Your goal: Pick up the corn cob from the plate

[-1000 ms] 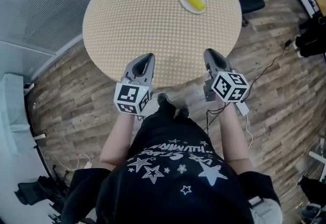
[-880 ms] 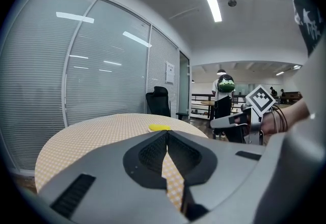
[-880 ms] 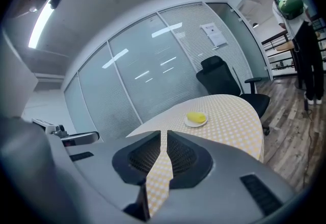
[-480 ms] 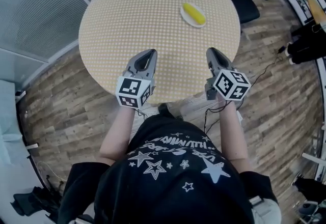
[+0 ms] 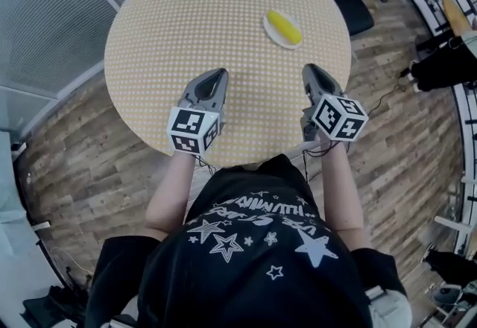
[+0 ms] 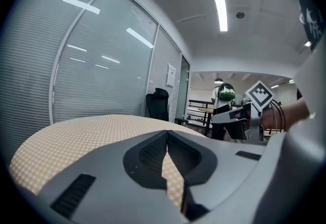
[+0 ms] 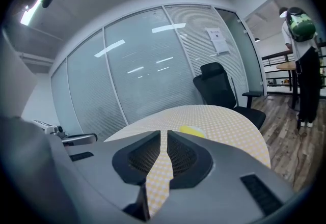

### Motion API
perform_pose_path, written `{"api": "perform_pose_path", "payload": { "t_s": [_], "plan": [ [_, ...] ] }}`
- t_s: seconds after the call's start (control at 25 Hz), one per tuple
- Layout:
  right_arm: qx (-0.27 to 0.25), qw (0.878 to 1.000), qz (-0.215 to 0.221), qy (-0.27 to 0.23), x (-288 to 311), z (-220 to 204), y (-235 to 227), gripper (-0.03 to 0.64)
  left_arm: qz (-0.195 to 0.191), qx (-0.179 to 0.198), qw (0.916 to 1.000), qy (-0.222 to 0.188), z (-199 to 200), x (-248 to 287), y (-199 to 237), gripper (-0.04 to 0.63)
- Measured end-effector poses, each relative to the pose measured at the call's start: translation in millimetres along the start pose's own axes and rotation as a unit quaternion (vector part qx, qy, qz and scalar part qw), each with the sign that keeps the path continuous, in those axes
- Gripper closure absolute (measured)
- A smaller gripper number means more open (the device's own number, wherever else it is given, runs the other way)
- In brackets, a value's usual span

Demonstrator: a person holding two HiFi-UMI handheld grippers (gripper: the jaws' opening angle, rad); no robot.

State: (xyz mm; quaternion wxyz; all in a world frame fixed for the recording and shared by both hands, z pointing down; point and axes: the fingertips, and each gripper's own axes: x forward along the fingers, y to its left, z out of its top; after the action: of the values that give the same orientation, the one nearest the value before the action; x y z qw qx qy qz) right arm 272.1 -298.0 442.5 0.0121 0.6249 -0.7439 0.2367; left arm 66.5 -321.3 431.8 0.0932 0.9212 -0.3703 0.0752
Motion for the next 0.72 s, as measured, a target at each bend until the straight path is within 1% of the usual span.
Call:
{"api": "perform_pose_path", "payload": {
  "t_s": [0.16, 0.28, 0.48, 0.72],
  "plan": [
    [-0.008, 1.0, -0.001, 0.013, 8, 4, -16, 0.565, 0.009, -0.007, 0.9999, 0.001, 3, 13, 1, 0.586],
    [-0.013, 1.0, 0.006, 0.024, 23, 9, -31, 0.565, 0.024, -0.006, 0.9997, 0.001, 7, 24, 1, 0.586],
    [-0.017, 0.997, 0.033, 0.067, 57, 11, -51, 0.565, 0.057, -0.014, 0.9982, 0.009, 11, 43, 1, 0.586],
    [-0.021, 0.991, 0.071, 0.112, 95, 17, -70, 0.564, 0.098, -0.009, 0.9949, 0.025, 15, 70, -1, 0.586]
  ]
}}
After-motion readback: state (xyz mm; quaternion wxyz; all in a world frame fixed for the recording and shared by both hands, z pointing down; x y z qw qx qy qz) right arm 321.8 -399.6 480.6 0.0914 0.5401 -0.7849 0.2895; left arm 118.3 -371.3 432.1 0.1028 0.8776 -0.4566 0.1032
